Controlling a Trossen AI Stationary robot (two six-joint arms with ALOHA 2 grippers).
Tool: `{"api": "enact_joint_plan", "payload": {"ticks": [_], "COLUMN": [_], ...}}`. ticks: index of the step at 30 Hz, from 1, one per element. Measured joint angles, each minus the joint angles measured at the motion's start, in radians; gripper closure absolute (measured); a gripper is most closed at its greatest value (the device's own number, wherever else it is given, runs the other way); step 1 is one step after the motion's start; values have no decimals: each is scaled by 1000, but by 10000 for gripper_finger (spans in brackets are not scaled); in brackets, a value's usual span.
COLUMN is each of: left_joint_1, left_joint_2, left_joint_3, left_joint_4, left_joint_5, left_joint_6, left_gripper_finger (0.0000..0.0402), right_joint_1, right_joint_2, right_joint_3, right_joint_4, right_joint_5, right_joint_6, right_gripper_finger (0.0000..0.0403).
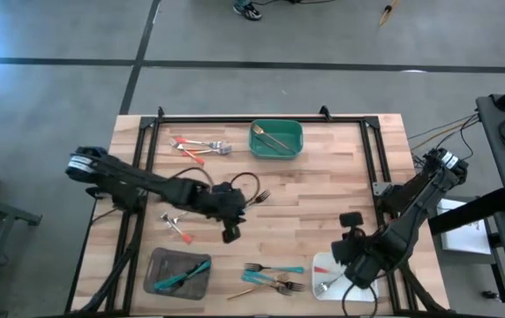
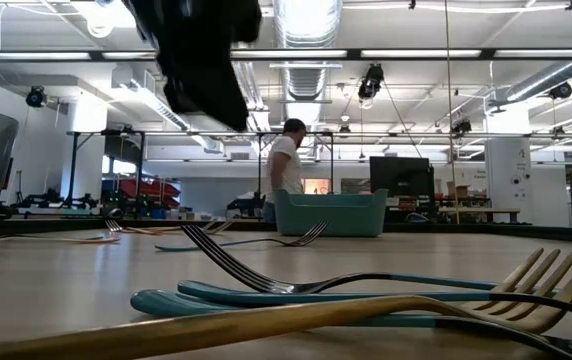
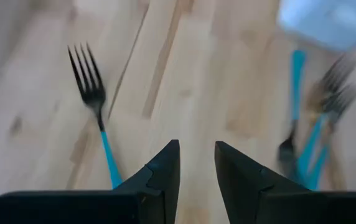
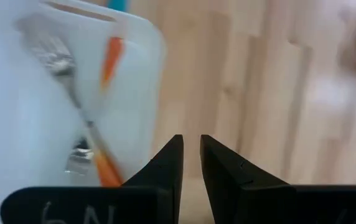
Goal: Sort silverware by color (type)
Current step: Put the blue fork into the black bin
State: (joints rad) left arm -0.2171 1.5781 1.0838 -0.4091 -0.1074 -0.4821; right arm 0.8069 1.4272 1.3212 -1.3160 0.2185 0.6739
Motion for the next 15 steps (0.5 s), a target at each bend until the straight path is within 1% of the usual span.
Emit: {"api": "enact_joint_plan", "payload": {"ticks": [4,7,11,15], "left_joint_1": [35,46,52,68], "left_joint_2": [87,147,220,288], "left_joint_3": [18,43,93,157], "left_joint_4": [-11,-21,-36,-99], "left_joint_5": [13,10,-66,-77], "left_joint_6": [1,41,97,149], "left_gripper_finger": [318,318,318,318], "right_joint_1": [-28,-39,-51,-53], "right_joint_2": [-6,-8,-8,-9], "right_joint_3": [0,0,0,0], "right_joint_4": [-42,-40,-40,-41], "right_joint_5": [7,32,50,53], "right_joint_6": [33,24,23,22], "right_gripper_finger": [355,355,355,355]}}
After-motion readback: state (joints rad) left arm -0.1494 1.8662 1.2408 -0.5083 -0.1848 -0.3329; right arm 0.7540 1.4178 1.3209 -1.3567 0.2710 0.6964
